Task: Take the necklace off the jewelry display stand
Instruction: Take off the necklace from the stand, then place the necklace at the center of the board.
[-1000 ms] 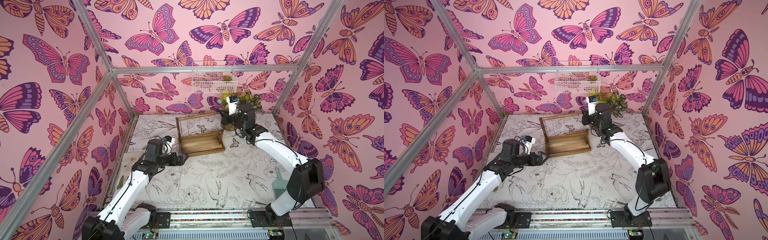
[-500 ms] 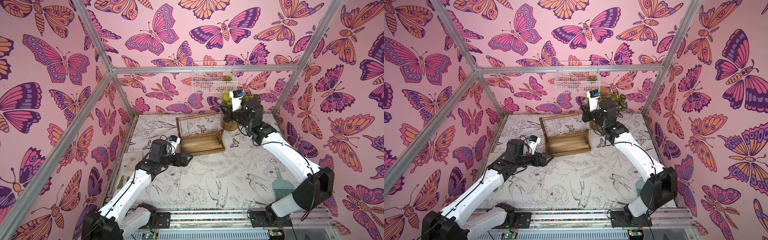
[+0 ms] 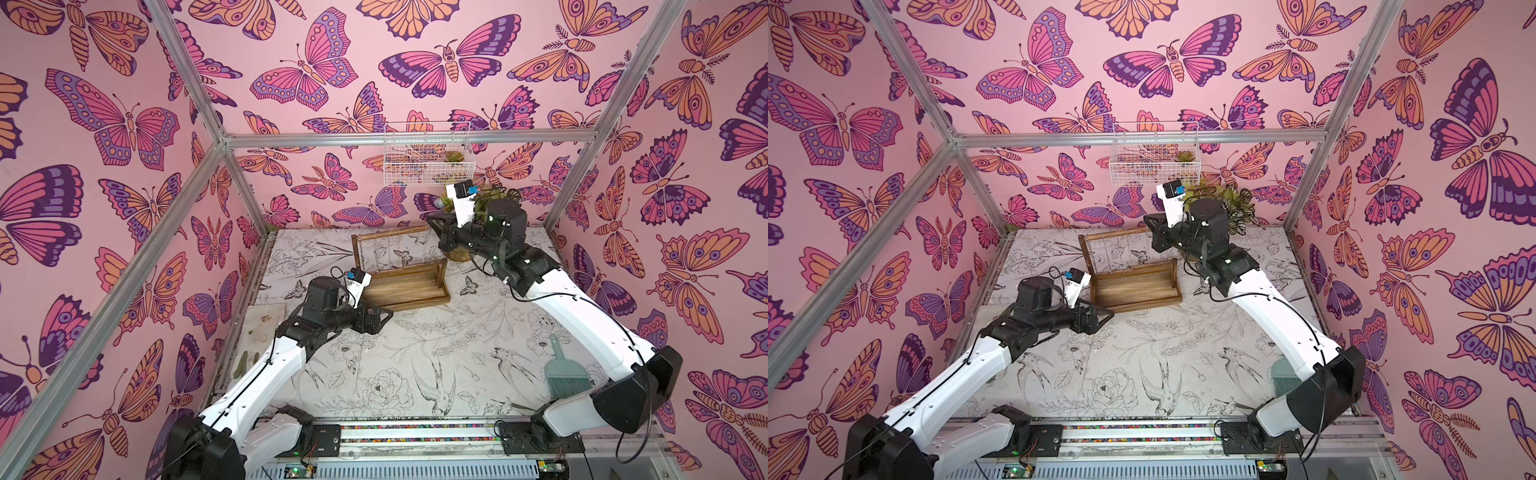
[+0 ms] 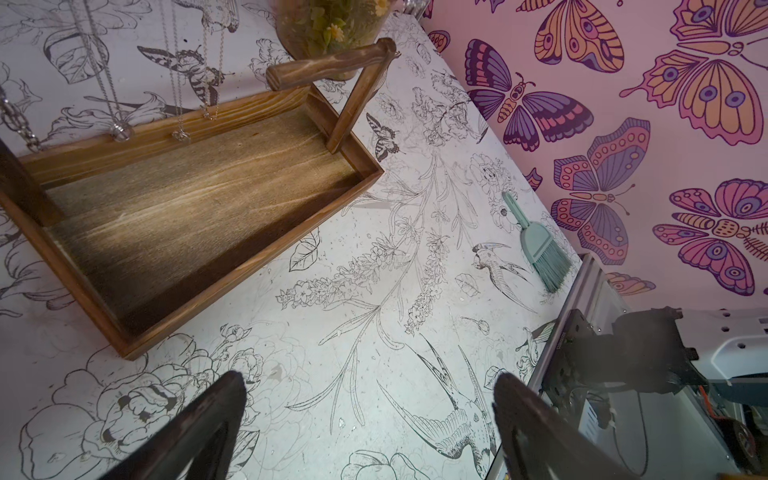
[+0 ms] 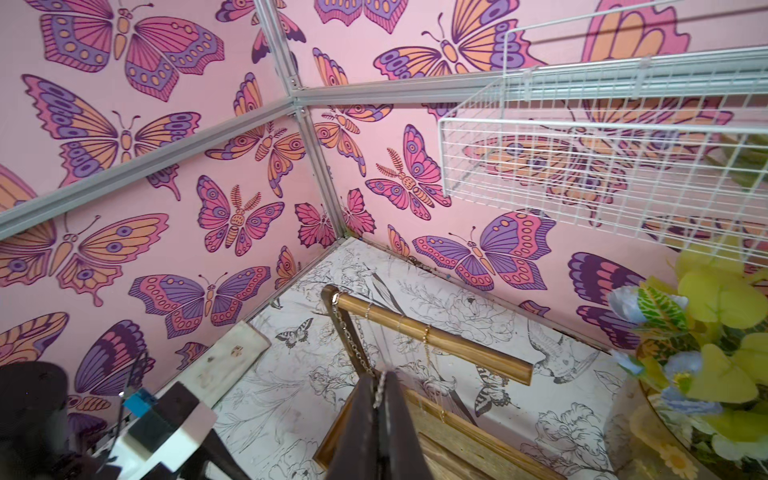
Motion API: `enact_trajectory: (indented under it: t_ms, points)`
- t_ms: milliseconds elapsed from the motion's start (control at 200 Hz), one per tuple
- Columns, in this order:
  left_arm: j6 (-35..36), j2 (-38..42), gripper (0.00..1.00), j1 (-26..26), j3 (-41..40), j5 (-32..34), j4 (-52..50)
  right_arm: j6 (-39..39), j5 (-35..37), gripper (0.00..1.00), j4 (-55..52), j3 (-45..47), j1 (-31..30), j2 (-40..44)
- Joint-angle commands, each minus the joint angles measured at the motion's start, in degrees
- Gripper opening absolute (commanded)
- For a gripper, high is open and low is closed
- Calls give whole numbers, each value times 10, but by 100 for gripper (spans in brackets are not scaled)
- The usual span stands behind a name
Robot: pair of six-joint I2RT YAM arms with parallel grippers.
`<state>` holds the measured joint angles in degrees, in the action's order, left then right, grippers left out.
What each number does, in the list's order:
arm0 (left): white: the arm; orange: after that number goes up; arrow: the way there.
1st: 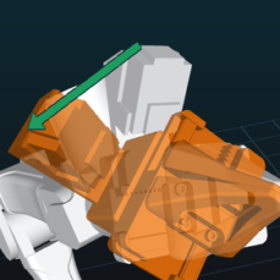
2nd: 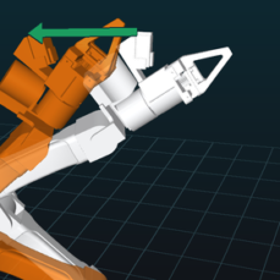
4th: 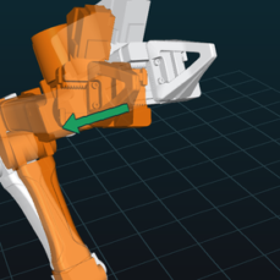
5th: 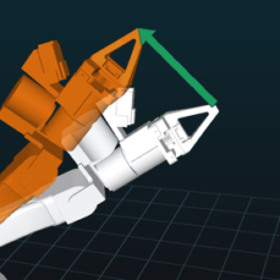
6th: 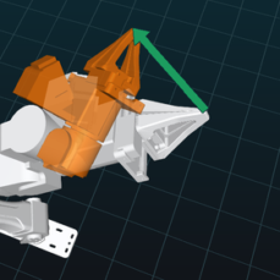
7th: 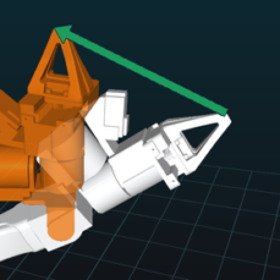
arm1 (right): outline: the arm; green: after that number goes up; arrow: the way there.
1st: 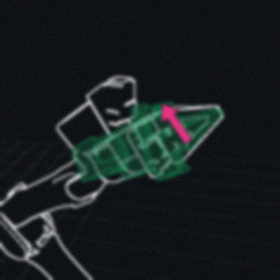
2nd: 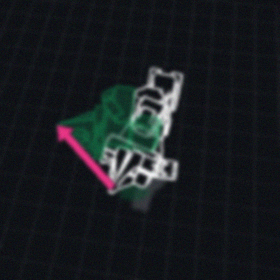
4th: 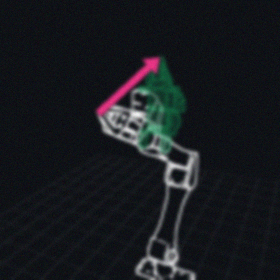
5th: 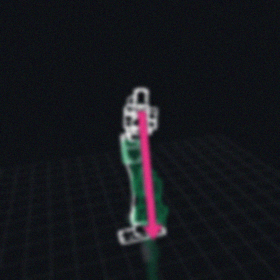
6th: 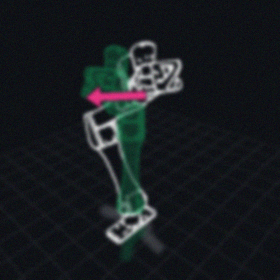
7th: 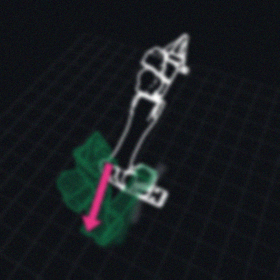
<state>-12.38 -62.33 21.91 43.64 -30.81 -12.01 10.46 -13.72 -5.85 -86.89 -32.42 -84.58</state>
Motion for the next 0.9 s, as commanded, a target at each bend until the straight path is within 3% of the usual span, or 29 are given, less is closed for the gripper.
enact_trajectory:
  t_ms: [0,496,896]
  points:
    - [22,-3,95,9,15,-16,18,2,-9,0,-20,-19,-21,15]
    - [39,8,88,21,16,-52,56,23,23,0,-15,2,-109,42]
    - [40,13,89,23,-3,-65,146,25,28,0,-10,2,-137,48]
